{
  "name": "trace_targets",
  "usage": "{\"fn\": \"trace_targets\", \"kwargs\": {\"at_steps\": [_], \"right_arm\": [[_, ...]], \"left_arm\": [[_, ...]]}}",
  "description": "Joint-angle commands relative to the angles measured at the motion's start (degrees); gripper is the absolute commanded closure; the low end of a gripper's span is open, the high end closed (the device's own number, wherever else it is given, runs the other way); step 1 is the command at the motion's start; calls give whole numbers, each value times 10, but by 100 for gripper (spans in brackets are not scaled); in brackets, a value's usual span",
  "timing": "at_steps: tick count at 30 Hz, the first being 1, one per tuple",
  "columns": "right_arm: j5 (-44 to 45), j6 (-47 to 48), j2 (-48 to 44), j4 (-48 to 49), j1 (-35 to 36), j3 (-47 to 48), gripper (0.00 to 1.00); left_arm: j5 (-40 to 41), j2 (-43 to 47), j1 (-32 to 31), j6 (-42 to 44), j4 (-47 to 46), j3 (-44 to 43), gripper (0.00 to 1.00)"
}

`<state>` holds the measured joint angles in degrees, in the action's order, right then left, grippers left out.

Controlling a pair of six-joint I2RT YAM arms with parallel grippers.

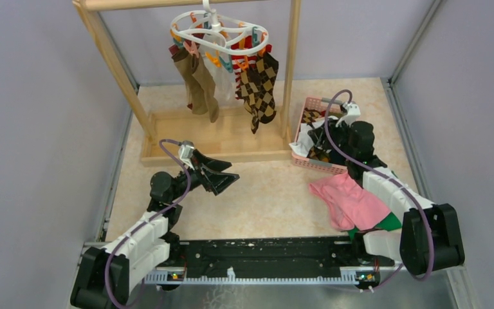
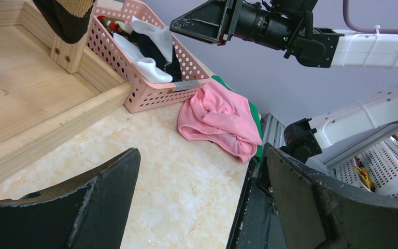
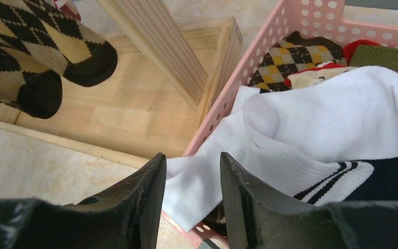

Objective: Clip the socks to the hanger
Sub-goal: Pick up the sock from the bin.

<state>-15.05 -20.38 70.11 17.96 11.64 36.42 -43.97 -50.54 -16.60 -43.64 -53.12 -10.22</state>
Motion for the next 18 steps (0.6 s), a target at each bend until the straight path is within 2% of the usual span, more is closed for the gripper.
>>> {"fn": "trace_targets", "kwargs": {"at_steps": [1,6,14,18], "right_arm": [[2,-2,-14,12,-12,11,59],[93,3,-33,-37,-30,14,56],[95,2,-4,-48,-41,21,47],[84,3,30,-40,-42,30,47]], "left_arm": [[-11,-3,-2,-4,-39,-22,2],[-12,1,-2,-3,-35,-22,2],[-16,-5,-2,-6,-39,-24,3],[-15,1,-2,-5,-35,-21,3]]}}
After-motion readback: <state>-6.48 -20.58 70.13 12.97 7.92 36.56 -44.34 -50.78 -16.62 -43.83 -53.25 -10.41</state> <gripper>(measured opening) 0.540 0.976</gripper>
